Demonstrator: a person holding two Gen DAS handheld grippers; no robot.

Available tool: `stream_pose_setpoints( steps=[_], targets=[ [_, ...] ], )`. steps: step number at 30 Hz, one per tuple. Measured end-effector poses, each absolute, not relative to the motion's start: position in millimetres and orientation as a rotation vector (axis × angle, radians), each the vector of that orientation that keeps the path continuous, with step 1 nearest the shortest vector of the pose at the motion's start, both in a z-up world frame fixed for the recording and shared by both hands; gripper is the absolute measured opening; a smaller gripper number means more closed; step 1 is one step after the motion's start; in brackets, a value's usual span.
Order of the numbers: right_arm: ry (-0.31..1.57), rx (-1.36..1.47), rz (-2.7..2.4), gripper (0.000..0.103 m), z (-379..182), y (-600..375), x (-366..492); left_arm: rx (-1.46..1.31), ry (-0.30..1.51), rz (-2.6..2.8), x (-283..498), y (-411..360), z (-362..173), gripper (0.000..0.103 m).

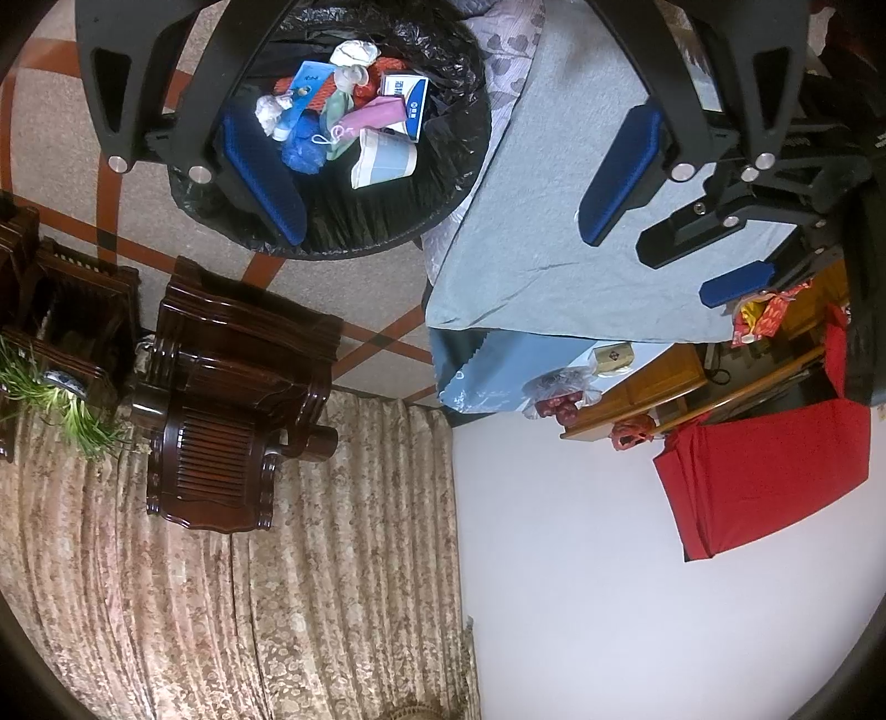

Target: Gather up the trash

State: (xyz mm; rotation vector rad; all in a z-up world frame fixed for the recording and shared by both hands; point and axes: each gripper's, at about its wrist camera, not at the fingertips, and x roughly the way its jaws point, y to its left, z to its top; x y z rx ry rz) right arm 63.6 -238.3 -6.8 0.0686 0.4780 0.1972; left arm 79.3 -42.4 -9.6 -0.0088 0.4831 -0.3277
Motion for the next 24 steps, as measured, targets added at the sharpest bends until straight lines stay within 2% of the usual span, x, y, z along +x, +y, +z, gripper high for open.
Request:
stream_pose_setpoints(
  steps=[24],
  targets=[
    [0.484,0.069,0.198,0.097,-7.5,-234.8,63.2,-0.006,0.491,-0.329,78.7,-37.2,-8.3,0.096]
  ],
)
